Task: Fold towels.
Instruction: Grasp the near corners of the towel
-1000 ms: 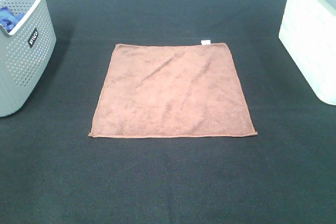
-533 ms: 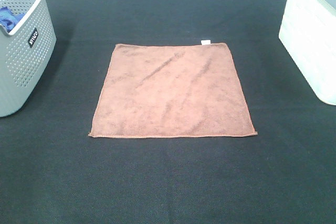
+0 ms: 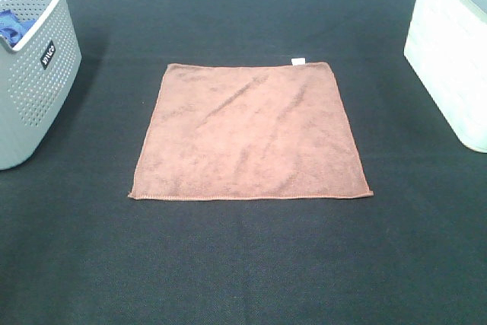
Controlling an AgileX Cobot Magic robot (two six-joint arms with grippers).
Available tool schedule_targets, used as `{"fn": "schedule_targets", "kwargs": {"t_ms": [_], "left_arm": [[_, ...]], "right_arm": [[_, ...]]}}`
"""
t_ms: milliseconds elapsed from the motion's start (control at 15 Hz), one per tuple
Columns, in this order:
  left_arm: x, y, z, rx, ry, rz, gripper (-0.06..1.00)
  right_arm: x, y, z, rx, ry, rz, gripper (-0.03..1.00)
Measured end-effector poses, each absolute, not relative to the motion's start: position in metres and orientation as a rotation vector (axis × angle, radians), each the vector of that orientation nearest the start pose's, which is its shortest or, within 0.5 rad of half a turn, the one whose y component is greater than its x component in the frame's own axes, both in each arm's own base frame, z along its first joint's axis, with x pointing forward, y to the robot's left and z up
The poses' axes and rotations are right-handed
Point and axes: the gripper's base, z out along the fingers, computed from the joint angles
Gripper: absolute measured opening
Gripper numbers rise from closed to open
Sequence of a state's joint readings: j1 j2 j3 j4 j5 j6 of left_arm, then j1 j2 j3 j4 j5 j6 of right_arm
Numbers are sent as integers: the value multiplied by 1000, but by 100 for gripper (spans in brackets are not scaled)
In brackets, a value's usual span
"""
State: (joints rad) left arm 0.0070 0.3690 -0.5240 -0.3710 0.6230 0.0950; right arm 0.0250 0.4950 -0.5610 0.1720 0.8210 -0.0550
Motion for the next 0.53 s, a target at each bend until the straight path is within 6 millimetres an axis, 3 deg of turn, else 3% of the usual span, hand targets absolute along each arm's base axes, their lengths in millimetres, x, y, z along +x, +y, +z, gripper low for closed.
{"fn": "schedule_targets", "kwargs": {"t_ms": [200,533], "left_arm": [[119,-25,292,-188,2130,-496,60],[195,-39,228,-236,2438,-721,60]], "right_arm": [[135,15,294,-6,2402,203,74],[219,28,272,24,2629,375,74]]}}
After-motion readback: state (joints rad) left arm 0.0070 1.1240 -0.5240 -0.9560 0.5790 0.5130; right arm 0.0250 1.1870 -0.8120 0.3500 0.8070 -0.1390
